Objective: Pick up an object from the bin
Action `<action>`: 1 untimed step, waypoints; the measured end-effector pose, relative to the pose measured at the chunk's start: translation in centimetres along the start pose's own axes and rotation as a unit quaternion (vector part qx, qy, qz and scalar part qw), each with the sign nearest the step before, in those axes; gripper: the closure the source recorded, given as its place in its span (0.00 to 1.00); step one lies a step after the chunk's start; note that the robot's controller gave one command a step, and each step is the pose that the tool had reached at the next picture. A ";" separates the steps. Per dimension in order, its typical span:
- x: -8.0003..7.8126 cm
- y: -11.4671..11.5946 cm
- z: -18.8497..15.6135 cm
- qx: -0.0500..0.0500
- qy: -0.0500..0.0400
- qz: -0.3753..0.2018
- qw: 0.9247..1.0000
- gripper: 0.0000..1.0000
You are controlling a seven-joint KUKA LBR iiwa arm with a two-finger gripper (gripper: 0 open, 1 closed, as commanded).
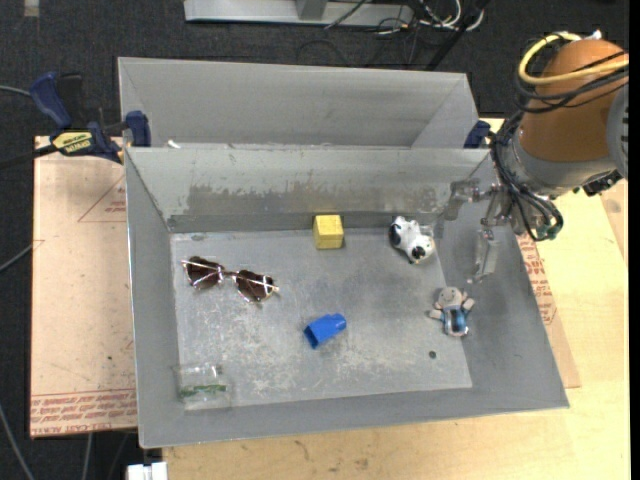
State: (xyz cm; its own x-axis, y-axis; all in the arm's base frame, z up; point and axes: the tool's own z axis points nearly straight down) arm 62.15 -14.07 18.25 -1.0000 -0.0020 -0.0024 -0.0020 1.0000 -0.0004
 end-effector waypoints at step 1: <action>0.0 0.0 0.0 0.000 0.000 0.000 1.000 0.00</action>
Offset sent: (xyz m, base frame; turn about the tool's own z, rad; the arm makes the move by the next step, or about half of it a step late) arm -0.0251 -0.0142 -0.1125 -0.3183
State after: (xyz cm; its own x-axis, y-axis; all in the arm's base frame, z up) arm 62.15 -14.06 18.25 -1.0000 -0.0020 -0.0024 -0.0020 1.0000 -0.0003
